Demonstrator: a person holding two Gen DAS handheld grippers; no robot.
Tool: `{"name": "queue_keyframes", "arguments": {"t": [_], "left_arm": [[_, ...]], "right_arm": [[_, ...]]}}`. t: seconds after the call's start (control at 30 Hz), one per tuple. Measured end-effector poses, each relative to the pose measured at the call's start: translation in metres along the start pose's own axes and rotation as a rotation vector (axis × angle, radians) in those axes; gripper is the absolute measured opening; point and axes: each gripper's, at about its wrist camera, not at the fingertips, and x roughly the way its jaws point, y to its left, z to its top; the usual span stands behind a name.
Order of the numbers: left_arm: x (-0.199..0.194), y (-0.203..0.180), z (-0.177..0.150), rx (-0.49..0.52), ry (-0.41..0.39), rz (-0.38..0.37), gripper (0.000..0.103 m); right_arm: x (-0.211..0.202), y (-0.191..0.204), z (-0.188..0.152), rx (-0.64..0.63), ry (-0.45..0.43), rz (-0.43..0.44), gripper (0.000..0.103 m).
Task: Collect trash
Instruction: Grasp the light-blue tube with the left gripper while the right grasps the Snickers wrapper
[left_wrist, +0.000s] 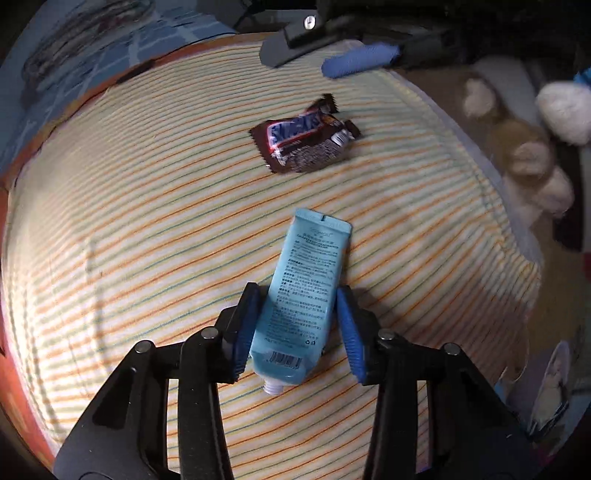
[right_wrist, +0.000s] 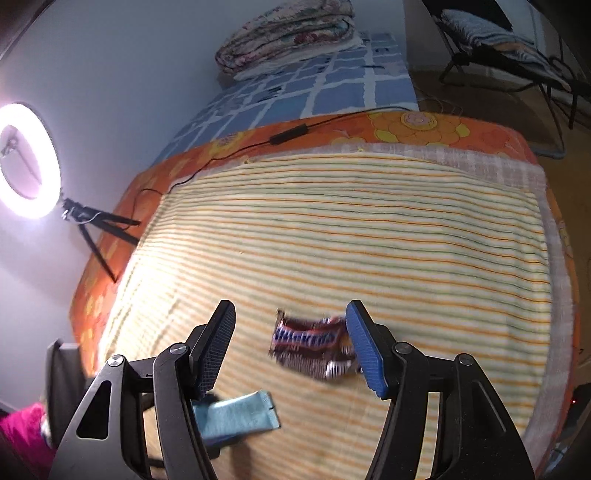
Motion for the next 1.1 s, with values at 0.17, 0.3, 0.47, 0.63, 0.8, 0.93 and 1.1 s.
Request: {"name": "queue_keyframes", "arguments": {"t": [0.17,0.3,0.47,0.63,0.8,0.93,1.1], "left_arm": [[-0.002,0.014,-0.001,-0.051,0.004,-0.019,0.037],[-0.006,0.027,-0.009,-0.052,0.014,0.009,0.037],[-0.016,0.05,-0.024,-0.098,0.029,0.019,0.037],[-0.023,0.07,-0.032,-0.15,0.034,0.032,0.037],[-0.027,0.086,-0.035,-0.183,0.03,0.031,0.037],[-0.032,0.097,-0.044,-0.202,0.022,0.028,0.037],[-0.033,0.094,-0.044,-0.221,0.018,0.02,0.037]], "right_arm": [[0.025,0.002,0.005,0.004,0.055,0.01,0.062],[0.042,0.0,0.003,0.023,0.123,-0.016,0.062],[0.039,-0.007,-0.01,0.066,0.174,-0.002,0.062],[0.031,-0.002,-0.026,-0.005,0.219,-0.012,0.062],[0.021,0.007,-0.03,-0.063,0.202,-0.017,0.062],[0.018,0.004,-0.018,-0.057,0.158,-0.019,0.062],[0.034,-0.007,-0.019,-0.027,0.236,-0.033,0.062]]}}
